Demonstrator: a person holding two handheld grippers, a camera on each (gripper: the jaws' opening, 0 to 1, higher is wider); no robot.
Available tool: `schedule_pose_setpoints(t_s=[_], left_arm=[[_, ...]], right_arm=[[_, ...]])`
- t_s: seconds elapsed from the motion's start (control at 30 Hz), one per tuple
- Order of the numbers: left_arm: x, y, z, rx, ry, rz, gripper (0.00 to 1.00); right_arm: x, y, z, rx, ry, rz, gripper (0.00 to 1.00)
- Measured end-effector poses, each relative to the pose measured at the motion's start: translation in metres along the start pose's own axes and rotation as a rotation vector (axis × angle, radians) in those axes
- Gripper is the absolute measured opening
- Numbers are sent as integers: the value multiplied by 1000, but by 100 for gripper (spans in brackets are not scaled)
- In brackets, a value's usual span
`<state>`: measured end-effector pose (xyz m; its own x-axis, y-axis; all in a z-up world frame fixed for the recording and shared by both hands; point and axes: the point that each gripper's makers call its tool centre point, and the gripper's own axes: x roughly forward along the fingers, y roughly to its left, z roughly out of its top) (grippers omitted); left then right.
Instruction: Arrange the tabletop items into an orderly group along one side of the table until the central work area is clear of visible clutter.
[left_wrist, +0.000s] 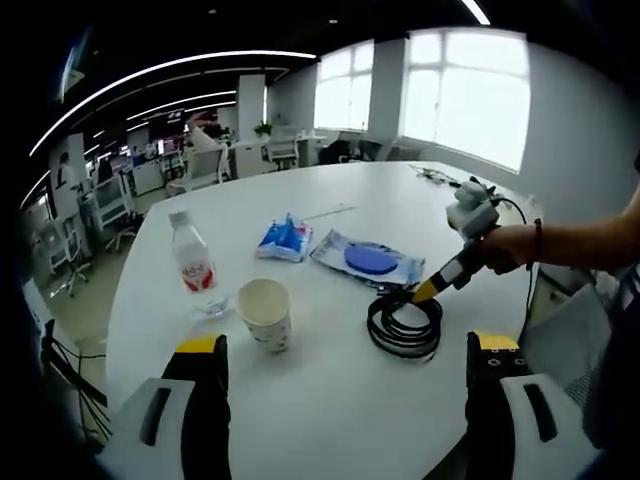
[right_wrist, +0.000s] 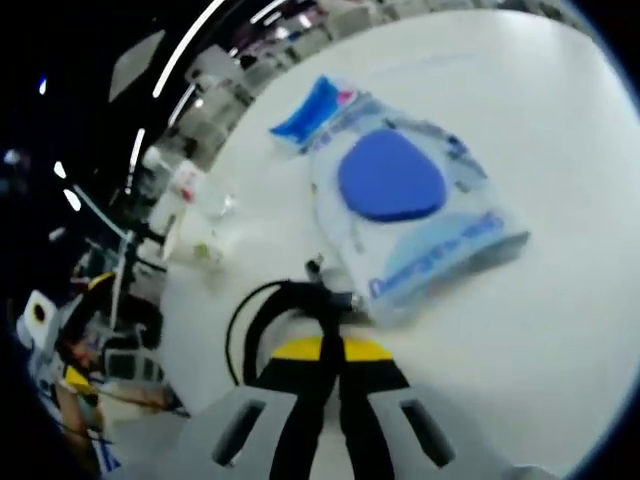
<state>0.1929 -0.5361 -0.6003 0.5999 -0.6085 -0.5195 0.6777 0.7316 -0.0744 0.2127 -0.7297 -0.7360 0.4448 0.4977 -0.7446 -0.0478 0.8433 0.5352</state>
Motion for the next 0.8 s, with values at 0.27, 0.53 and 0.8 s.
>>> schedule_pose_setpoints(t_s=[0.27, 0.53, 0.8], left_arm=[[1, 1, -2, -7, 5, 3, 100], [1, 2, -3, -13, 5, 4, 100], [-1, 7, -3, -32, -4, 19, 100]], right_arm=[[2, -5, -5, -26, 16, -19, 1], [0, -5, -7, -96, 16, -58, 3], [1, 0, -3, -148, -4, -69, 11]])
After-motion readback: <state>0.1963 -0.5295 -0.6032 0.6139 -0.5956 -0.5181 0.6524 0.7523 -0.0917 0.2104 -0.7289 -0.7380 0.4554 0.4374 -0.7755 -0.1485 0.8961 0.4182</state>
